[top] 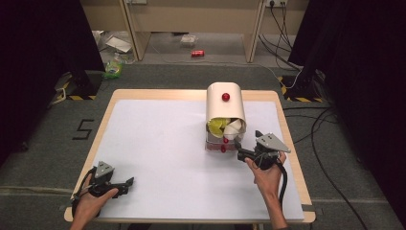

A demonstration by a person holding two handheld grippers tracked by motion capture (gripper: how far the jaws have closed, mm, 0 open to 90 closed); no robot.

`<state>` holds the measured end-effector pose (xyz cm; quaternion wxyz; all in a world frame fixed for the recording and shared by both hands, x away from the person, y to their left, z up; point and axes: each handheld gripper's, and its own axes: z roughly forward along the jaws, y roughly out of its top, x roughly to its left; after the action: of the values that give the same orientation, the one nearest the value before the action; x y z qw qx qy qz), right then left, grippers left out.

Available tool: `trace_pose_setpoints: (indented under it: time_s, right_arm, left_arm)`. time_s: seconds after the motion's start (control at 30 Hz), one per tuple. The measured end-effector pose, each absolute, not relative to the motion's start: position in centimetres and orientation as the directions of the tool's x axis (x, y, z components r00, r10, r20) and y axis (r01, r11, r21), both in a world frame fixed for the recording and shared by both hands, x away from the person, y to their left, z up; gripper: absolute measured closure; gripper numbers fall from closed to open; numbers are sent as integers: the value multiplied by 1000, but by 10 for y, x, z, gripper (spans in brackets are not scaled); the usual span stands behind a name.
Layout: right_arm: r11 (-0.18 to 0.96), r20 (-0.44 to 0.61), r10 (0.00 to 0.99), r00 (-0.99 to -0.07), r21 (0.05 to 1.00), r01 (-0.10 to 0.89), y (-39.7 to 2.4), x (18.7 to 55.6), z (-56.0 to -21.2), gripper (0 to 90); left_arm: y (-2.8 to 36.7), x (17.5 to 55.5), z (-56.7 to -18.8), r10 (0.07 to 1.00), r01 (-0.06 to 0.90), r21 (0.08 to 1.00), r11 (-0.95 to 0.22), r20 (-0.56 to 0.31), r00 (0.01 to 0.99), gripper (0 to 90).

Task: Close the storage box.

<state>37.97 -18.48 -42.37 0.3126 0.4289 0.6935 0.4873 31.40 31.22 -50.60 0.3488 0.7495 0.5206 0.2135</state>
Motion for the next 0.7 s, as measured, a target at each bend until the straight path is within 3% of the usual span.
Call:
trace_pose_setpoints:
  time_s: [0.7]
  right_arm:
    - [154, -20, 906, -422, 946, 285, -182, 391, -424, 161]
  left_arm:
    - [312, 314, -506, 929, 631, 745, -215, -43, 367, 96]
